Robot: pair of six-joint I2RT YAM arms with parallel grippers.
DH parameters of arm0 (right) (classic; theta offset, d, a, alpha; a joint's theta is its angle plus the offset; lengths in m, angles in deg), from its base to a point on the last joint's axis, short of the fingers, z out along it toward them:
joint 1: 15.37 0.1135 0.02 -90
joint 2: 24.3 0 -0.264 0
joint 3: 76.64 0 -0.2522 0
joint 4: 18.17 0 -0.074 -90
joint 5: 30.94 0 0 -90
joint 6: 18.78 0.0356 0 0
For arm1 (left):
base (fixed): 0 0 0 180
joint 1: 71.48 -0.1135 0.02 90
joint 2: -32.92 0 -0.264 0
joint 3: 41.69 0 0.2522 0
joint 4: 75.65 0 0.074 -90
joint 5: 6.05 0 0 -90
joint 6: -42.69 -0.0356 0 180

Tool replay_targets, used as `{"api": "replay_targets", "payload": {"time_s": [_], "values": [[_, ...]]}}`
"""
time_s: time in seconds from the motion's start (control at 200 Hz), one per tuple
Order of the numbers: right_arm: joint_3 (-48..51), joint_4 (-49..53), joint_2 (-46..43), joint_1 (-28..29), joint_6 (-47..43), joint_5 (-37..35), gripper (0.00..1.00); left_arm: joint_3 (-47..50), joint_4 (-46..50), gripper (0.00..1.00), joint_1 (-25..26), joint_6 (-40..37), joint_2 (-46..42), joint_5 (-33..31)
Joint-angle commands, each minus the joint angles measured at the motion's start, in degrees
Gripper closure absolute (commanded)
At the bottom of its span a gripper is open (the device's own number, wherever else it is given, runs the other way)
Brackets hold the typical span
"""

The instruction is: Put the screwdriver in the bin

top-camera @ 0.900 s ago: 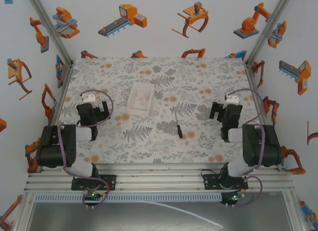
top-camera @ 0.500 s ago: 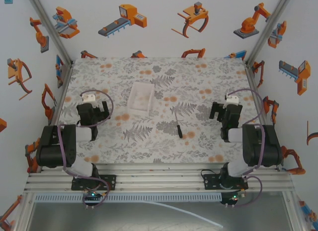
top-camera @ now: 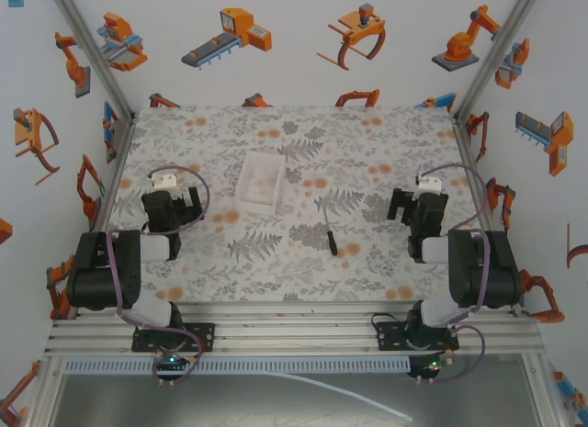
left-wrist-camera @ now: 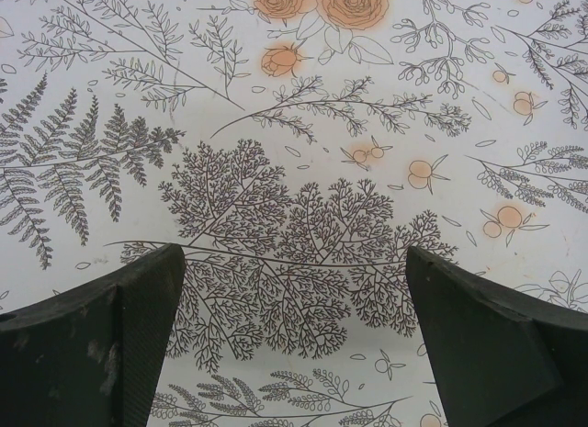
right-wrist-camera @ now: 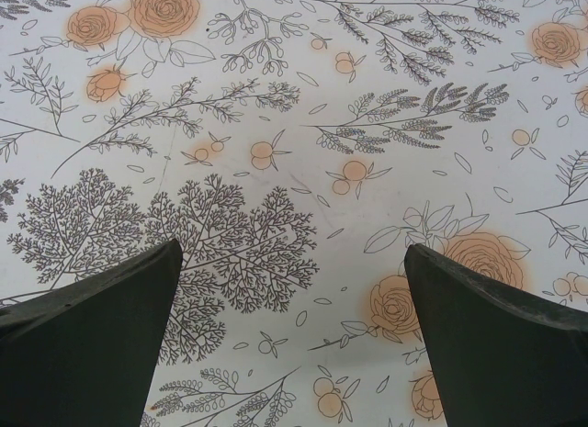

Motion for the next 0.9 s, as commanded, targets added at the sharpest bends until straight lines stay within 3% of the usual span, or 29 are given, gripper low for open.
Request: {"api": "replay_targets", "payload": {"time_s": [0.0,0.511,0.581,0.666,0.891], "values": [[-1.4,-2.3,0.7,0.4,-0.4,-0.8,0.01,-1.2,-1.6,0.03,0.2,-0.6,0.4,-0.2],[-1.6,-2.2,0.7,0.3,-0.2,-0.5,0.01,-1.4,-1.3,0.03,0.2,-1.1,0.0,1.2],[-1.8,-1.5,0.6,-1.1,0.6,1.8,0.00,-3.4,4.1,0.03,0.3,-1.9,-2.2,2.8],[-0.9,-1.7,-1.9,-1.1,1.5,-0.3,0.00,-6.9,12.7,0.03,0.4,-2.0,-5.3,3.2],[-7.3,20.0,-15.9,-1.0,2.9,-2.0,0.01,-13.4,31.9,0.03,0.5,-4.1,-15.4,4.2]]}}
